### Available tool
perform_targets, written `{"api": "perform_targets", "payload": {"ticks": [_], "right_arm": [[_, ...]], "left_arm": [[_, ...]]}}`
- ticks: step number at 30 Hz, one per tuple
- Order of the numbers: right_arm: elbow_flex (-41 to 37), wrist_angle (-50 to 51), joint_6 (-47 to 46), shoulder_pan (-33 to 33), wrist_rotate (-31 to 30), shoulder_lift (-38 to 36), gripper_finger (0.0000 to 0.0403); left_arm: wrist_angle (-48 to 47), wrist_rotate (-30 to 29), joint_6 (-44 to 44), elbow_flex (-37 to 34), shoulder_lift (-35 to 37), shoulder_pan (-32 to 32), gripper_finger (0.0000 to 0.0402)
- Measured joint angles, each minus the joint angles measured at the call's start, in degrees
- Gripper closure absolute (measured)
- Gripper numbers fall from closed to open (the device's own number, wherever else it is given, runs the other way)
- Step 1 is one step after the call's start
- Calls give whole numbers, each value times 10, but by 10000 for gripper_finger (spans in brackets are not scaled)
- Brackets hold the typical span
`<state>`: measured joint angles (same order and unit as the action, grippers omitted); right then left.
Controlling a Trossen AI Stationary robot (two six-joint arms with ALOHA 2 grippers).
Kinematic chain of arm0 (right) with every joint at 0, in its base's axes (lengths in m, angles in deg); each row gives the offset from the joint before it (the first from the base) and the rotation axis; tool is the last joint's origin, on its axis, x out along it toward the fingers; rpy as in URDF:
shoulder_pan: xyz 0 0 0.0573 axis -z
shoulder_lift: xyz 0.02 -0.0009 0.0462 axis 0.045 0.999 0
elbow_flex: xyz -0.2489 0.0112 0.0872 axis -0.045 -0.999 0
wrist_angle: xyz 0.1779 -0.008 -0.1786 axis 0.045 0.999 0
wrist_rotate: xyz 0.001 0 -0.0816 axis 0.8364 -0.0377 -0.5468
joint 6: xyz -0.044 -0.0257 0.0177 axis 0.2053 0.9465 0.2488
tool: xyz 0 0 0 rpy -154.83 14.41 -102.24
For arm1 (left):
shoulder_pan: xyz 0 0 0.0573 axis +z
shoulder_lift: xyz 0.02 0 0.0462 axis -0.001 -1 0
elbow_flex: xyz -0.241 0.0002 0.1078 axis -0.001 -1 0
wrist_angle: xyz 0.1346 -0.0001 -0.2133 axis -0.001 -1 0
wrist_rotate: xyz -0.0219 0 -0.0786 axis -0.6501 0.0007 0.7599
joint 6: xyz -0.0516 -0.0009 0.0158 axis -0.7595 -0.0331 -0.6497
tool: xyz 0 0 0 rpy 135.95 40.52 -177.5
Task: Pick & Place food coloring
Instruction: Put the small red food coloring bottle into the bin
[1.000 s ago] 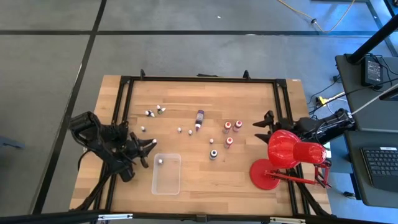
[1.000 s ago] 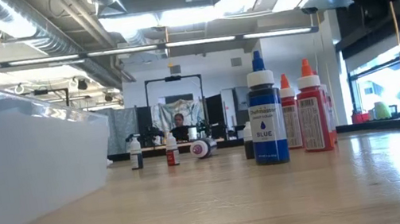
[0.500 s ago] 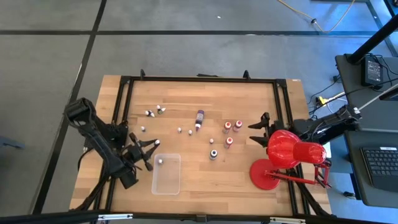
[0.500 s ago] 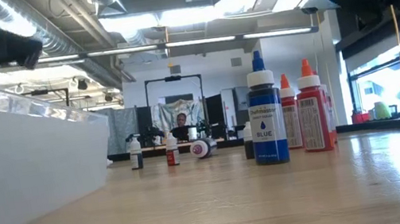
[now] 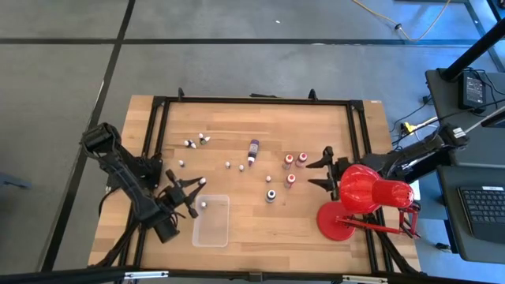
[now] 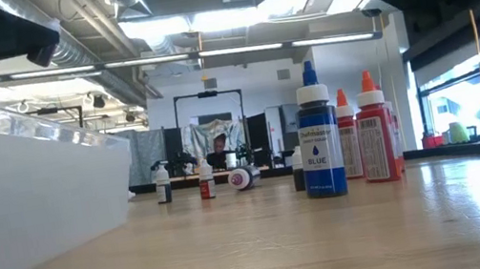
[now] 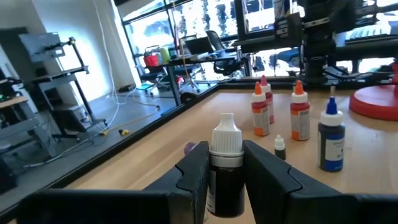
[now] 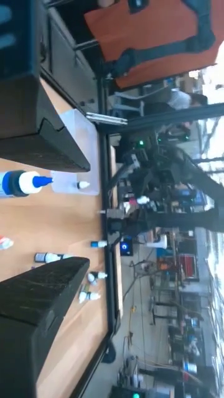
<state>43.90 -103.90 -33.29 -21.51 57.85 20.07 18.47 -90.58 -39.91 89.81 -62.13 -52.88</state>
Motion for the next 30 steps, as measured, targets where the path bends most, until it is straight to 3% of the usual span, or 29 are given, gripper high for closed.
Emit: {"api": "perform_targets", "payload": {"ticks": [11,21,26,30], "right_arm": [[129,-1,66,0,27,195,164],[253,1,172,0,23,355,164],[307,3,195,0,-32,402,164],[339,25,225,0,-104,422,164]], "left_arm": [[60,-13,0,2,0,23,316],[61,-14,53,79,0,45,316],[65,-10,94,143,0,73,316],[114,48,214,207,0,102,316]]}}
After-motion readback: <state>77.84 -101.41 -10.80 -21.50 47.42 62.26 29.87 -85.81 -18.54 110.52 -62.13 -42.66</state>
